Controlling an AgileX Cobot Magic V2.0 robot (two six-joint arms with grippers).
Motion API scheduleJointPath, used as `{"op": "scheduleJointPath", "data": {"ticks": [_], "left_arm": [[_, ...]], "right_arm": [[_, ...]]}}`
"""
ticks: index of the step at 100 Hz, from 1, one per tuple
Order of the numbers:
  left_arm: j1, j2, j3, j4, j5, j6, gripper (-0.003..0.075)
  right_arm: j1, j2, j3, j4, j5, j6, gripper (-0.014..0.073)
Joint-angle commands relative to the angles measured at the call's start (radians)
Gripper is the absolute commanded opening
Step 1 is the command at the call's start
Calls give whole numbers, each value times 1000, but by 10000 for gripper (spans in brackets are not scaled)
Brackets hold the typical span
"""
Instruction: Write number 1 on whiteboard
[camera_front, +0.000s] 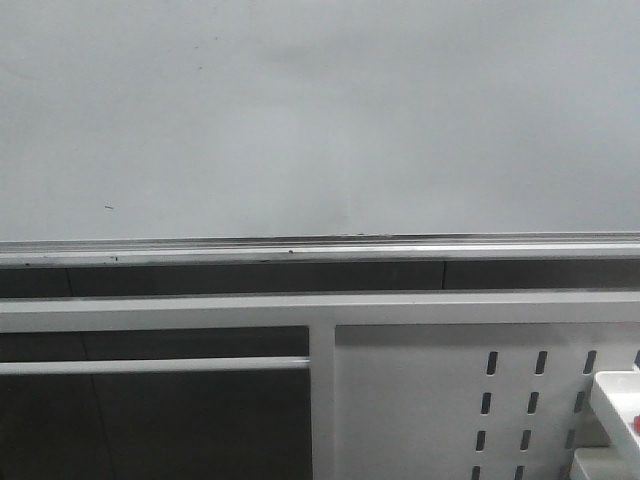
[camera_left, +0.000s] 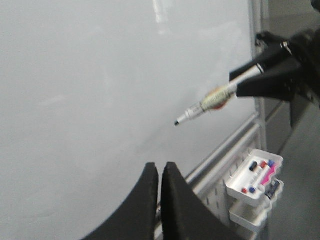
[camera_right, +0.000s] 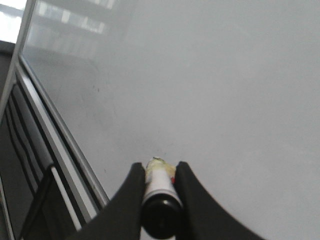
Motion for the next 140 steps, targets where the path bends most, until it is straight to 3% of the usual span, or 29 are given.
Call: {"op": "scheduleJointPath", "data": {"ticks": [1,19,37,88,117,140], "left_arm": [[51,-70,-3,16,-70,-34,-20],[122,-143,12,-21,-29,-36,-20],[147,-143,12,-50,-3,-36,-20],[147,-143,24,-43,-3,-36,-20],[147,-143,27,-43,-3,-36,-20],[147,-143,27,-43,-3,-36,-20]], "right_arm": [[2,46,-24,-7,-110,-99,-69],[0,101,-24,15,-184,-142,-69],[-42,112,-24,165,-249,-286,-69],[-195,140,-24,195,-253,-286,-69],[-208,142,-24,233,-272,-286,-69],[-208,173,-22,321,-204,-286,-69]]}}
